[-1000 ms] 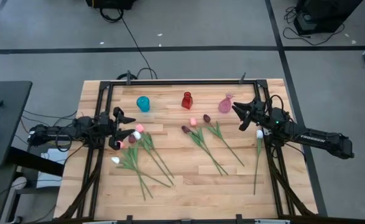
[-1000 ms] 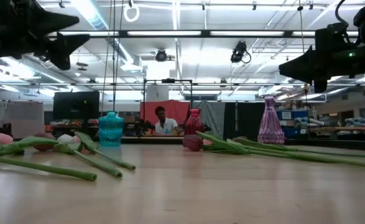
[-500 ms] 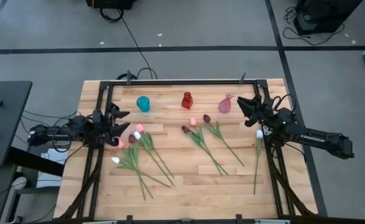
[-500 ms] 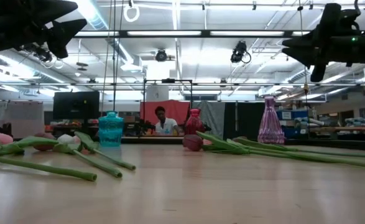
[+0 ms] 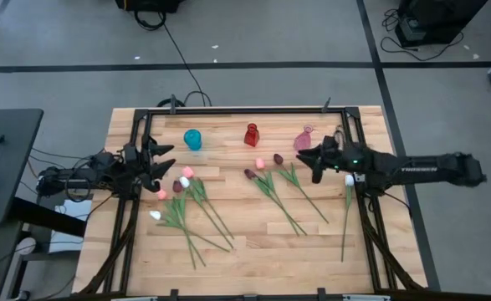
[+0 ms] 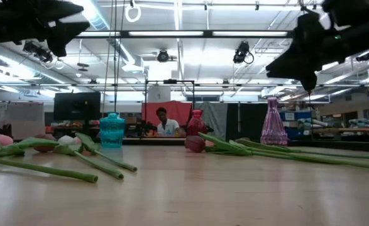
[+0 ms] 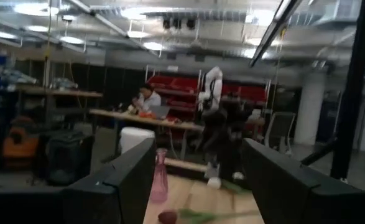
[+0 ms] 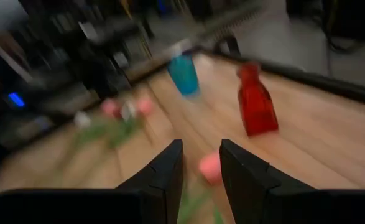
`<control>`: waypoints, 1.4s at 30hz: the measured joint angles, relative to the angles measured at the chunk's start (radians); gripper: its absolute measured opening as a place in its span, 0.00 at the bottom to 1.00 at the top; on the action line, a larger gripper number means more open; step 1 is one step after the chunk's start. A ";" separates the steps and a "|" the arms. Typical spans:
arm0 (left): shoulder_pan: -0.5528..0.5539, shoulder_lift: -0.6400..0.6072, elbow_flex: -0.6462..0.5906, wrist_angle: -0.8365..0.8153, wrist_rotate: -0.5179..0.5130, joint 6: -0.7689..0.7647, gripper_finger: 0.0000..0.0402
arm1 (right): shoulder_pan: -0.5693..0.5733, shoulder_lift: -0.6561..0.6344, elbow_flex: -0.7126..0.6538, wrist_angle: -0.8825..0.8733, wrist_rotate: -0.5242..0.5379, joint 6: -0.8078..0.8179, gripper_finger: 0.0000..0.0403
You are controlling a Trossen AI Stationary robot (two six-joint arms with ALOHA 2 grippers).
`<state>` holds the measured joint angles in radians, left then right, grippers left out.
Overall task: Sort flowers into vase by color
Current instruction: Put the right red flower into the pink vase
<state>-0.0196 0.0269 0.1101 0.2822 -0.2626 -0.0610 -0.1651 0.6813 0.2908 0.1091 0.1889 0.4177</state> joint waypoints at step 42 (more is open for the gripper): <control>0.000 0.603 0.110 -0.050 -0.040 -0.236 0.61 | 0.255 0.795 0.413 -0.677 0.090 0.150 0.49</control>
<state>-0.0200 0.6296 0.2203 0.2319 -0.3027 -0.2974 0.0898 1.4764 0.7040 -0.5683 0.2790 0.5681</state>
